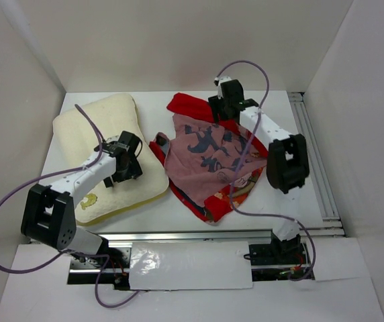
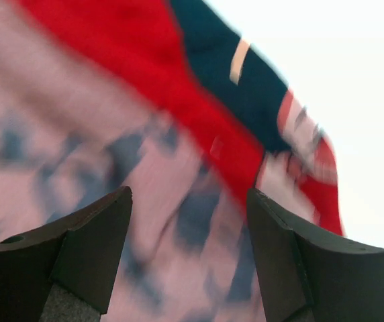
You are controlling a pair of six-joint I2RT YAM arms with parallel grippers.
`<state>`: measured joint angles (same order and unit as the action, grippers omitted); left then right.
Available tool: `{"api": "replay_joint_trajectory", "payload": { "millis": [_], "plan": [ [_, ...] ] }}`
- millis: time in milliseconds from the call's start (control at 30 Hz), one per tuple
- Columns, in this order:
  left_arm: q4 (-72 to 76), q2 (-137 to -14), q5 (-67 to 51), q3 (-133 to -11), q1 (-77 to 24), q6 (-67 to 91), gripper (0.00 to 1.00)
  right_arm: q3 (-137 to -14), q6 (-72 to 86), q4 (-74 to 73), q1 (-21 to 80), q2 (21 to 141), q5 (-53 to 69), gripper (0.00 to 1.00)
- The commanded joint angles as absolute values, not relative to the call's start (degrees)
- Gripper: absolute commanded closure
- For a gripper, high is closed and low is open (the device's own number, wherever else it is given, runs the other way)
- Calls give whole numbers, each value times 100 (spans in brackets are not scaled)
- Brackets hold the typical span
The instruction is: Put the pillow into the pillowcase
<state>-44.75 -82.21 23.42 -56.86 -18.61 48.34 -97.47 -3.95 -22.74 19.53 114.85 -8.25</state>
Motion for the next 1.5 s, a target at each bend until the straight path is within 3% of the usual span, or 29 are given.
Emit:
{"api": "replay_joint_trajectory", "payload": {
  "millis": [0, 33, 67, 100, 167, 200, 267, 333, 367, 567, 667, 700, 800, 833, 933, 1067, 1133, 1200, 1233, 1333, 1367, 1400, 1467],
  "plan": [
    [-4482, -8674, 2013, -5668, -1934, 4870, 9, -11068, -1028, -2784, 1452, 12688, -608, 27],
    [-4422, -8727, 1960, -5669, -1934, 4808, 14, -11309, -1028, -2891, 1363, 12909, -502, 27],
    [-4360, -8728, 1908, -5669, -1934, 4755, 32, -11477, -1028, -3013, 1275, 13259, -196, 28],
    [-4359, -8797, 1907, -5669, -1934, 4668, 43, -11618, -1028, -3015, 1109, 13358, -11, 29],
    [-4228, -8798, 1846, -5669, -1881, 4667, 76, -11689, -854, -3015, 968, 13421, 210, 37],
    [-4228, -8798, 1785, -5669, -1881, 4667, 100, -11550, -774, -2875, 897, 13369, 211, 44],
    [-4088, -8798, 1784, -5669, -1881, 4615, 100, -11085, -442, -2655, 669, 13098, -59, 63],
    [-4009, -8737, 1784, -5669, -1881, 4562, 100, -10489, -81, -2304, 344, 12860, -341, 96],
    [-3956, -8684, 1732, -5669, -1881, 4483, 100, -10303, 286, -2242, 212, 12737, -430, 100],
    [-3753, -8631, 1354, -5792, -1881, 4482, 100, -9063, 1556, -2373, -808, 11698, -1081, 100],
    [-3622, -8631, 1205, -6020, -1881, 4412, 100, -8589, 1494, -2259, -809, 11119, -1185, 90],
    [-3621, -8631, 1030, -6090, -1881, 4412, 100, -8587, 1494, -2259, -756, 10909, -1291, 72],
    [-3498, -8631, 687, -6529, -1881, 4412, 100, -8587, 1337, -2487, -467, 10644, -1756, 33],
    [-3498, -8700, 633, -6913, -1881, 4412, 100, -8587, 1336, -2557, -344, 10461, -2123, 4],
    [-3498, -8929, 1133, -7914, -2275, 4106, 100, -8587, 1152, -2628, 218, 10188, -2364, 0],
    [-3428, -9596, 897, -9241, -2539, 3473, 100, -8385, 1133, -2628, 773, 9775, -1901, 0],
    [-3610, -10060, 1324, -9709, -2602, 3384, 100, -8122, 1195, -2628, 888, 9512, -1557, 0],
    [-4215, -10291, 1607, -10238, -2602, 3384, 85, -7781, 1195, -2575, 1080, 9309, -1118, 0],
    [-4297, -10344, 1669, -10239, -2523, 3384, 67, -7639, 1195, -2514, 1142, 9203, -1012, 0],
    [-4036, -10091, 1653, -9627, -2409, 3244, 42, -7103, 1011, -2259, 1493, 8825, -800, 0],
    [-3843, -9951, 1652, -9076, -2408, 3034, 15, -7023, 889, -2259, 1572, 8772, -695, 0],
    [-3667, -9688, 1565, -8818, -2408, 2902, 1, -6962, 888, -2259, 1678, 8711, -694, 0],
    [-3150, -9441, 1695, -8352, -2504, 2333, 1, -6899, 774, -2259, 1933, 8710, -572, 2]
  ]
}}
